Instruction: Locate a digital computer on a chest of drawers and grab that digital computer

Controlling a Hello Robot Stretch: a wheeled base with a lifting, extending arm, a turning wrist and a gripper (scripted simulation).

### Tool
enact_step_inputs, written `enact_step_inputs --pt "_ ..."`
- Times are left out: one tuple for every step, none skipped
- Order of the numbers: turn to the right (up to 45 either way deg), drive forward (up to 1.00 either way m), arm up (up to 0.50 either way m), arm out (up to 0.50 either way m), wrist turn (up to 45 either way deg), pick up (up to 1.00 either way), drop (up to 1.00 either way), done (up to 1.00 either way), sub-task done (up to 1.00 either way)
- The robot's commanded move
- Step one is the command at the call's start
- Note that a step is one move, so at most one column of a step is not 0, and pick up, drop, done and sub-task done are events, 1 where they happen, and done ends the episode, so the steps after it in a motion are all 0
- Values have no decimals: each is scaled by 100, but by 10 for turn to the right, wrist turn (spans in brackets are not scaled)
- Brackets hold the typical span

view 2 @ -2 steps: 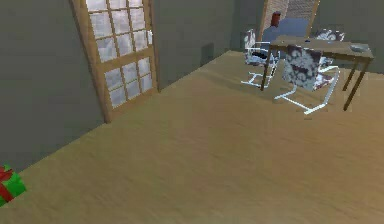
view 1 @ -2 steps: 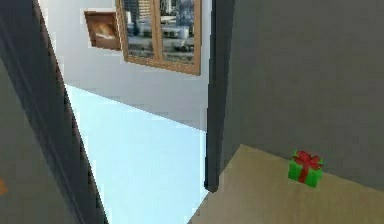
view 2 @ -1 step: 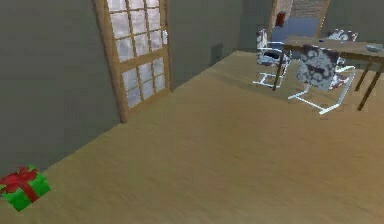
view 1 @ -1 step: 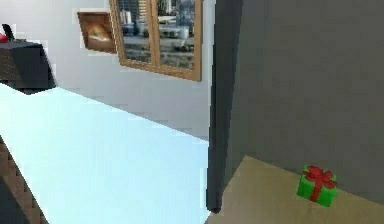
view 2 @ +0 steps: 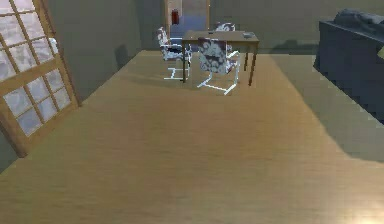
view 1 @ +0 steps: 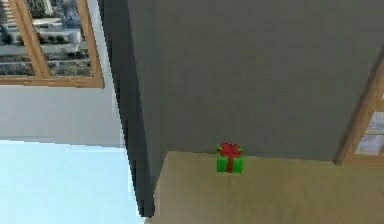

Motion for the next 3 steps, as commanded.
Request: enact_step_inputs --pt "0 20 0 0 0 0 0 0 0" --pt "-360 0 0 0 0 0 0 0 0" --pt "0 40 0 0 0 0 0 0 0"
